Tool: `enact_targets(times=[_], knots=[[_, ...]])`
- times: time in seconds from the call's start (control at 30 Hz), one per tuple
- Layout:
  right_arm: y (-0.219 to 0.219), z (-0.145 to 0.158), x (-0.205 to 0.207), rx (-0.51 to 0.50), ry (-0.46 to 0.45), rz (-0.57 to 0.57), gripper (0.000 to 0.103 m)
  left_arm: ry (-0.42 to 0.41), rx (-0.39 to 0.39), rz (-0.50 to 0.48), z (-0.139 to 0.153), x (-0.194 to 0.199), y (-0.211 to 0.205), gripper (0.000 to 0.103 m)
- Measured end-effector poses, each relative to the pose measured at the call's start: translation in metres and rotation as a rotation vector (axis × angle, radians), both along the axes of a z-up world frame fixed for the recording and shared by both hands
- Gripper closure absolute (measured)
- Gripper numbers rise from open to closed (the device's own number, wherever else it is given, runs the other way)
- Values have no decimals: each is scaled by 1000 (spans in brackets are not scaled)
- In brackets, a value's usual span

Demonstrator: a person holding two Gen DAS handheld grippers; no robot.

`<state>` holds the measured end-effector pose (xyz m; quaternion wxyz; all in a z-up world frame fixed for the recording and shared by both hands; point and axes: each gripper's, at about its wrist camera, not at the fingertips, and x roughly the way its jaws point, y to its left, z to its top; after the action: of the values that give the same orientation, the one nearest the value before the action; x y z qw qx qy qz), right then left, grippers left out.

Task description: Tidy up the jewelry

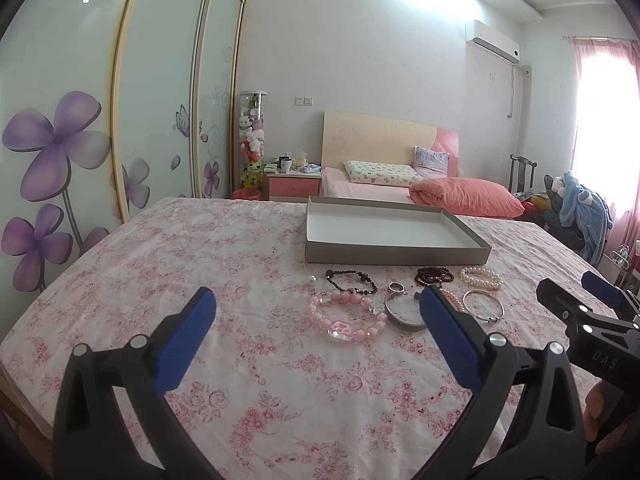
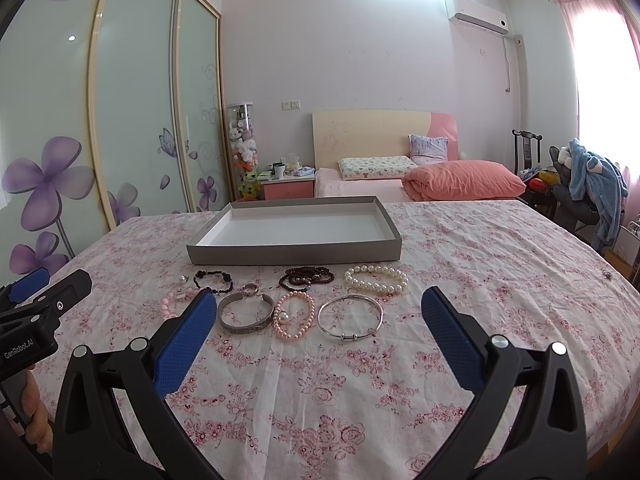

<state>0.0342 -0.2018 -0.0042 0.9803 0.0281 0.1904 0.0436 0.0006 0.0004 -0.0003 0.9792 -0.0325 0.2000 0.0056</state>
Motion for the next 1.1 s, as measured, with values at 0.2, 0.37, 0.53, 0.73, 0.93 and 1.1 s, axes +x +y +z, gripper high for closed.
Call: enact_targets(times=[0.2,0.37,0.53,0.73,0.93,1.1], knots=[[0,0,0,0,0,0,2,0,0,-1,0,0,0,4],[0,-2,0,2,0,-1,2,1,0,-1,0,0,0,4],[-1,-6,-1,3,4,-3,2,2,0,0,0,0,0,4],[-2,-10,3,4,18,-5,2,14,1,2,-11,-1,-4,4],[-7,-20,18,18,92,-17,2,54,7,11,-16,15,1,4],[-13,-33,46,27,228,-19,2,140,25,17,-28,33,1,4]])
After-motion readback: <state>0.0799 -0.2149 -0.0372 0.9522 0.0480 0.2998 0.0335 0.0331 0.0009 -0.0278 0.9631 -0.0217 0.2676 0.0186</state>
